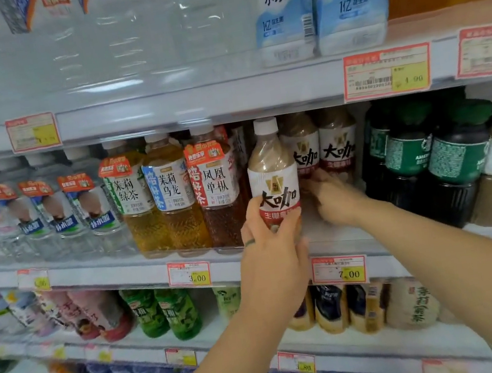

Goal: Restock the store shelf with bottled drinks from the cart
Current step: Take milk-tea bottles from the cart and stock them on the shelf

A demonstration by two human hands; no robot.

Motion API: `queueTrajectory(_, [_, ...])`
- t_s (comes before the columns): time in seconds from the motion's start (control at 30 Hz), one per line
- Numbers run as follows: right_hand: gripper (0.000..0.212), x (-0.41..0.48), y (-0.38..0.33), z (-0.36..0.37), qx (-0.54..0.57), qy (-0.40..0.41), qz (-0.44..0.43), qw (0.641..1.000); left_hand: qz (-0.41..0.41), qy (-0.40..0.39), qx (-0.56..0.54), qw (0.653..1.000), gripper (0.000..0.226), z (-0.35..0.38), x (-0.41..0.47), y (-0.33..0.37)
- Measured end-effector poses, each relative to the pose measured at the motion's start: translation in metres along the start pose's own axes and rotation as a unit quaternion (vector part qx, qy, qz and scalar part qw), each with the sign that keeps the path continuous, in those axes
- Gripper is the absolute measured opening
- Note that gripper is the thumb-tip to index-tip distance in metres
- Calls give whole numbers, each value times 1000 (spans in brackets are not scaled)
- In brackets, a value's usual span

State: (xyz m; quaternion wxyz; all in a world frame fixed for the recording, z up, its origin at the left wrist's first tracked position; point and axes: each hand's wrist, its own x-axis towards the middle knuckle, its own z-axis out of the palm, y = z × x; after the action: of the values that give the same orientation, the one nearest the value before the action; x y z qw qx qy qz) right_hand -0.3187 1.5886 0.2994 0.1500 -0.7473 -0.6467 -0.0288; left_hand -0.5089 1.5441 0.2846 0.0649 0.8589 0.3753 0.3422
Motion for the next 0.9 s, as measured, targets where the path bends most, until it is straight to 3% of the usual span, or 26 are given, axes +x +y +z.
queueTrajectory(0.17, [64,-2,10,-2,24,-17,24,999,-19,-33,41,998,56,7,17,-3])
queueTrajectory(0.4, [41,-40,25,-6,34,-109,-16,993,-88,-120,50,988,65,27,75,-6])
queueTrajectory(0.9, [36,-46,30,-5,77,-74,-20,994,-101,-144,-18,984,65,61,124,-38])
